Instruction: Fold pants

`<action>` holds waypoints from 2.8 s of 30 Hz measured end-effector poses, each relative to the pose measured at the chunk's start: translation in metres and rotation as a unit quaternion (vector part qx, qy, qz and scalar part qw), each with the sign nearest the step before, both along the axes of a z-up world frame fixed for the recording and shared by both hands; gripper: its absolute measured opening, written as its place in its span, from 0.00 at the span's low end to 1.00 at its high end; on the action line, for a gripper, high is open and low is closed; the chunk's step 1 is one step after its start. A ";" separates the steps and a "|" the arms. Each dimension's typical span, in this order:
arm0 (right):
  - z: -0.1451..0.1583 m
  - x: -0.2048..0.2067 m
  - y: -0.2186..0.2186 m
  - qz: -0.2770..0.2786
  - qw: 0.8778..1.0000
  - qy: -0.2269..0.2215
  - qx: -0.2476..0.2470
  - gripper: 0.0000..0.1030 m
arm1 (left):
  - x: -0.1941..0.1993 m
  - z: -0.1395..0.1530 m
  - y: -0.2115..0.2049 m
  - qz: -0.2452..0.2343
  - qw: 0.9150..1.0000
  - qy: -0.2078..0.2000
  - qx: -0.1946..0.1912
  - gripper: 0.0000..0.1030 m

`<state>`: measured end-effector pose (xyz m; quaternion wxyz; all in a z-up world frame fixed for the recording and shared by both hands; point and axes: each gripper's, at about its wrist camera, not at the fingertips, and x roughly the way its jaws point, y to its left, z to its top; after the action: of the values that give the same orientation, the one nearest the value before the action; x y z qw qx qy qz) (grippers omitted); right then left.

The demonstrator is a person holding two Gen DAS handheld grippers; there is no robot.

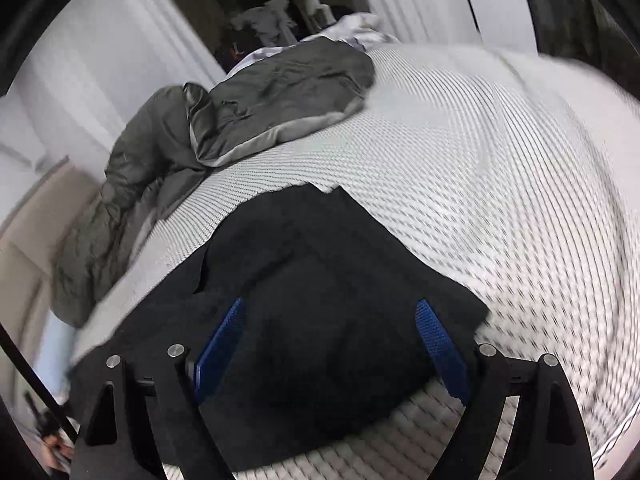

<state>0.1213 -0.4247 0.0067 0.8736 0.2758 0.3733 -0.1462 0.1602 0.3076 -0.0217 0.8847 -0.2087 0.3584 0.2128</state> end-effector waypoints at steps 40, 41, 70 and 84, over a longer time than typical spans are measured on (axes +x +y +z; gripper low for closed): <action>-0.038 0.186 0.087 0.163 0.981 0.095 0.037 0.50 | 0.123 -0.049 -0.331 -0.325 0.937 0.098 0.078 0.99; -0.047 0.192 0.082 0.149 0.982 0.107 0.040 0.18 | 0.123 -0.048 -0.328 -0.328 0.937 0.097 0.075 0.99; -0.019 -0.056 -0.033 -0.047 0.997 0.041 0.038 0.69 | 0.114 -0.042 -0.244 -0.213 0.965 0.112 0.105 0.99; -0.013 -0.066 -0.029 -0.016 0.996 0.071 -0.060 0.21 | 0.101 -0.042 -0.400 -0.378 0.905 0.102 0.166 0.99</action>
<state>0.0553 -0.4536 -0.0062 0.8573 0.2183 0.4204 -0.2017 0.2613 -0.0928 -0.0632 0.8791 0.1146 0.4586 -0.0607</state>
